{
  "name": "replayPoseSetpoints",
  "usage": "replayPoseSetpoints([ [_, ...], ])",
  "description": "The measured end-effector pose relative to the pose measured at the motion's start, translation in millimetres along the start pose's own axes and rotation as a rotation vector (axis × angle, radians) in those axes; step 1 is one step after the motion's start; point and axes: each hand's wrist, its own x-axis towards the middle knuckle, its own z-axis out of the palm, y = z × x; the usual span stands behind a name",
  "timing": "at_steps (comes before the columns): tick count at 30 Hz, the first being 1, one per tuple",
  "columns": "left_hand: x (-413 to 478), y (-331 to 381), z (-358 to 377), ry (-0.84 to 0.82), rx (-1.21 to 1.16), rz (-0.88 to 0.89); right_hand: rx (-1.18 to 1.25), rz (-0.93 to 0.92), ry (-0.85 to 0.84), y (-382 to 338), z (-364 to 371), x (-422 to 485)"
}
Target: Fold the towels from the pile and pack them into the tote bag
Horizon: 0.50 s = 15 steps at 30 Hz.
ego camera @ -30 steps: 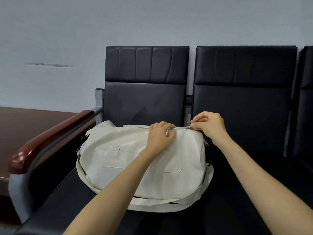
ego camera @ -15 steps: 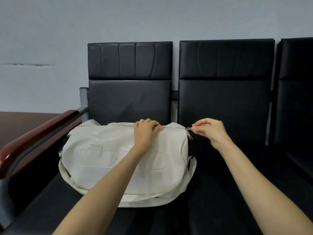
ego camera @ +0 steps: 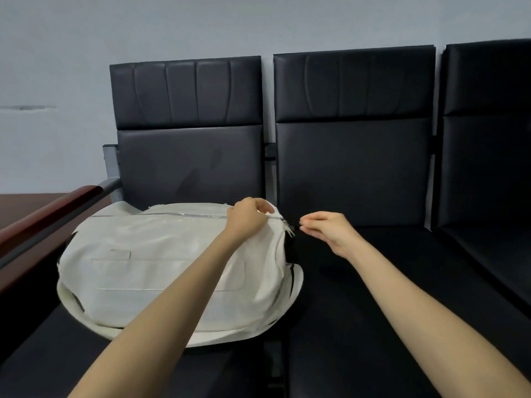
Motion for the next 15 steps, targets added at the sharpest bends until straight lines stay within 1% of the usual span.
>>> replayPoseSetpoints([
  [1,4.3,10.9,3.1,-0.025,-0.034,-0.009,-0.117,-0.031,0.018,-3.3,-13.0,4.2],
  [5,37.6,49.5,17.7,-0.124,-0.115,-0.031,-0.721,-0.136,0.155,-30.4,-82.9,23.1],
  [7,60.4,64.6,32.3,-0.165,-0.025,-0.022,-0.976,-0.161,0.152,-41.2,-114.6,36.9],
  [9,84.2,80.6,50.5,-0.222,0.099,-0.016,-1.213,-0.141,0.115,-47.7,-142.9,53.4],
  [11,106.9,101.5,61.1,-0.277,0.16,-0.029,-1.357,-0.109,0.083,-57.0,-167.1,68.5],
  [13,135.8,135.0,60.6,-0.26,0.212,-0.051,-1.438,-0.08,0.072,-82.6,-193.7,84.2],
  [15,147.0,143.7,55.5,-0.231,0.25,-0.054,-1.496,-0.078,0.042,-95.0,-199.0,86.5],
])
